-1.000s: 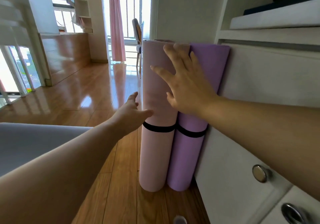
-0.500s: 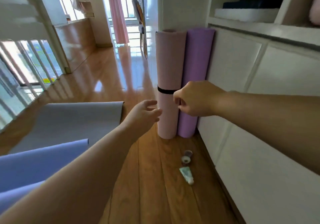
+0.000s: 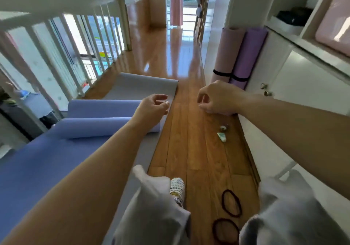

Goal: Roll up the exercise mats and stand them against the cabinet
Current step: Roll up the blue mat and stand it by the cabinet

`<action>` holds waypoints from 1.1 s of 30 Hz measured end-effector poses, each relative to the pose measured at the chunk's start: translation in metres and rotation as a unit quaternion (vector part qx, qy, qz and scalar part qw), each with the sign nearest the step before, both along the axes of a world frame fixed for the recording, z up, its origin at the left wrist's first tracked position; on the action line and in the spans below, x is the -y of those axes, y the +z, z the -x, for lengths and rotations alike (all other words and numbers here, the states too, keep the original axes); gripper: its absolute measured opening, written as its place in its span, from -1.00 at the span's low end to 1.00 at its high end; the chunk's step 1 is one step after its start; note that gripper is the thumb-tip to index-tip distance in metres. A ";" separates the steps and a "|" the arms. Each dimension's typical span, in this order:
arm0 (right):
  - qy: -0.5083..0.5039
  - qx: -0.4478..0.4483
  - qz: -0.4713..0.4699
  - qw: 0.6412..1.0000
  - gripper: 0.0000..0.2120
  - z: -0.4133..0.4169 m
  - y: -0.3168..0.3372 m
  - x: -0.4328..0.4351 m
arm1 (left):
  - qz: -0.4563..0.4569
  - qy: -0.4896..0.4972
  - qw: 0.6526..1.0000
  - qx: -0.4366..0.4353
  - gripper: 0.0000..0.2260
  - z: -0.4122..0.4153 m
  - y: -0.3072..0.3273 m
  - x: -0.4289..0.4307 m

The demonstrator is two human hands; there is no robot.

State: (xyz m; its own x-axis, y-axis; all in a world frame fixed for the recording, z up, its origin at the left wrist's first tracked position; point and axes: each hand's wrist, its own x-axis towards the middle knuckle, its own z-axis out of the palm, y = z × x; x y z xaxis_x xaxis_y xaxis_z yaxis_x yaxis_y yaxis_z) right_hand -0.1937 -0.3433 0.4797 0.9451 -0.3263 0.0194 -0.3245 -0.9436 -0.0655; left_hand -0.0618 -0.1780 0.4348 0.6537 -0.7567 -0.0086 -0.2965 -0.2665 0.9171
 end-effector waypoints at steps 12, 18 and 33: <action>0.036 -0.061 -0.016 0.997 -0.83 -0.029 -0.040 -0.077 | -0.029 0.100 0.994 0.024 -0.70 -0.037 -0.049 -0.104; 0.031 -0.112 -0.072 0.991 -0.80 -0.098 -0.129 -0.057 | -0.118 0.102 0.988 0.002 -0.71 -0.085 -0.133 -0.091; -0.098 -0.145 -0.224 0.959 -0.53 -0.281 -0.386 0.060 | -0.435 0.007 0.899 0.047 -0.55 -0.219 -0.387 -0.007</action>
State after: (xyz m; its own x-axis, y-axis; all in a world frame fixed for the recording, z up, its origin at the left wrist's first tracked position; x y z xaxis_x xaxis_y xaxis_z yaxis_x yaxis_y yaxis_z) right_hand 0.0871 -0.4035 0.0938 0.8091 -0.4124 -0.4186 -0.5585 -0.7612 -0.3296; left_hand 0.1569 -0.1711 0.0476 0.6917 -0.4819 -0.5379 -0.3522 -0.8753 0.3313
